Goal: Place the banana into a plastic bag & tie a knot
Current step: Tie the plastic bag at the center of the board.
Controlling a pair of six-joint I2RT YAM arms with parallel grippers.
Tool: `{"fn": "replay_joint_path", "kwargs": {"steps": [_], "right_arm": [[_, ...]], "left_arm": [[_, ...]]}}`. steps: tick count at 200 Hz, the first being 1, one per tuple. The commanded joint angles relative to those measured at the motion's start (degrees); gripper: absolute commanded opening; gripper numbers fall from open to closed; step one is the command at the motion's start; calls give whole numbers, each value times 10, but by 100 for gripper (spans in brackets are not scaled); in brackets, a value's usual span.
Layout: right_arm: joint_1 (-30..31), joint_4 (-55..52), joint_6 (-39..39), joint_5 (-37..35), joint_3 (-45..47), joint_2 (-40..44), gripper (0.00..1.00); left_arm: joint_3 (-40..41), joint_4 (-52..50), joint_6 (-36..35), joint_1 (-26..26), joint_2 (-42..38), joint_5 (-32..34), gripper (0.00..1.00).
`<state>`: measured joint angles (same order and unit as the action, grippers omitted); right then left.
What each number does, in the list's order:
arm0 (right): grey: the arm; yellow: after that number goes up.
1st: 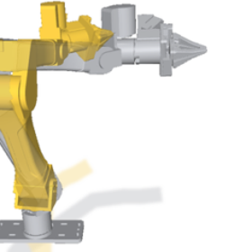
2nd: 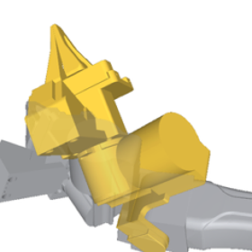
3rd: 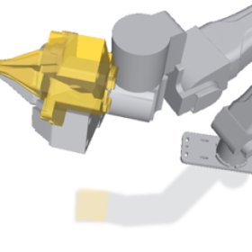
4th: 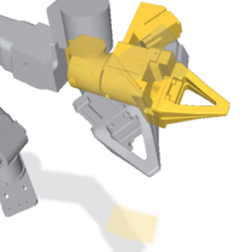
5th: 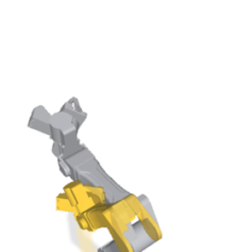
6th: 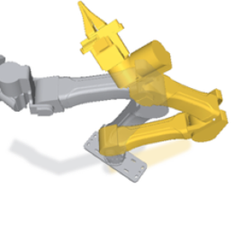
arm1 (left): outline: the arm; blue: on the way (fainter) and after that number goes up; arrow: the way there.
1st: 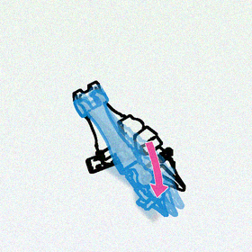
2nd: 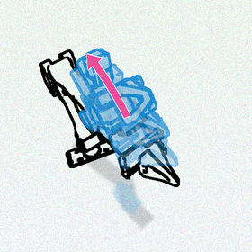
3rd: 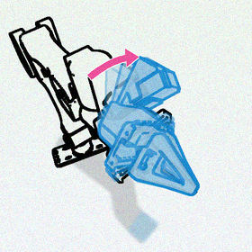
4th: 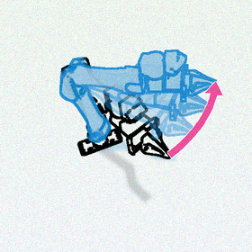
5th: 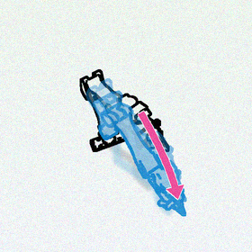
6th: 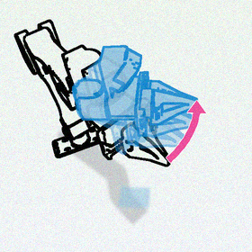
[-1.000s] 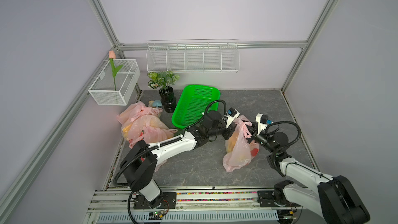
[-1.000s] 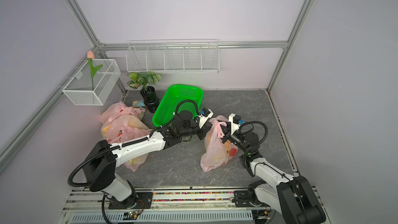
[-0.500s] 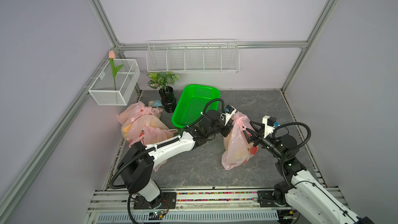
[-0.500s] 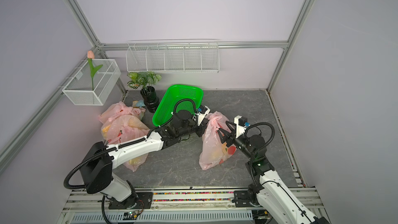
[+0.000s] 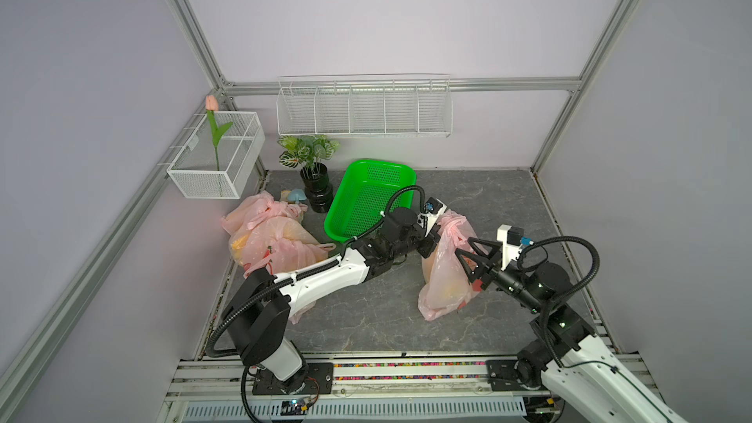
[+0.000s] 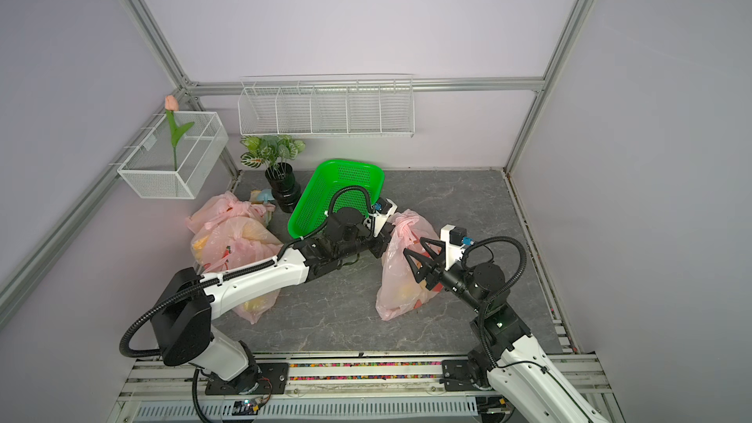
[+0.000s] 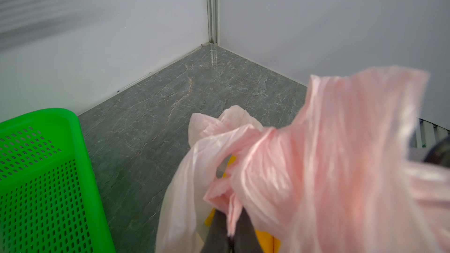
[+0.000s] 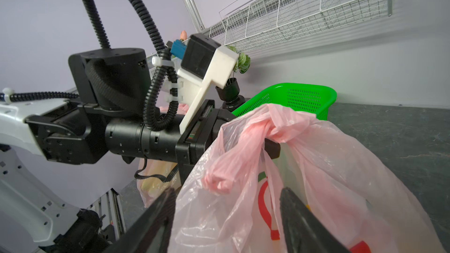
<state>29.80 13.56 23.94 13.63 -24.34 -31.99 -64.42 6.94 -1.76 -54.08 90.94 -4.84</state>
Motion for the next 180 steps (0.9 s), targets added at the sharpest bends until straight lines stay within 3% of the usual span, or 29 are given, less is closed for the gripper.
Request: {"fn": "replay_joint_path", "kwargs": {"steps": [1, 24, 49, 64, 127, 180], "right_arm": [[6, 29, 26, -20, -24, -16, 63], [6, 32, 27, -21, -33, -41, 49], [7, -15, 8, -62, -40, -51, 19], [7, -45, -8, -94, -38, -44, 7], [-1, -175, -70, -224, -66, -45, 7], [-3, -196, -103, -260, -84, -76, 7]], "left_arm": [[-9, -1, -16, -12, -16, 3, 0], [-3, 3, -17, -16, -19, 1, 0], [11, 11, -17, -15, -35, 3, 0], [20, 14, -9, -16, -48, 15, 0], [55, 12, 0, -12, -89, 64, 0], [89, 23, 44, 28, -124, 75, 0]]}}
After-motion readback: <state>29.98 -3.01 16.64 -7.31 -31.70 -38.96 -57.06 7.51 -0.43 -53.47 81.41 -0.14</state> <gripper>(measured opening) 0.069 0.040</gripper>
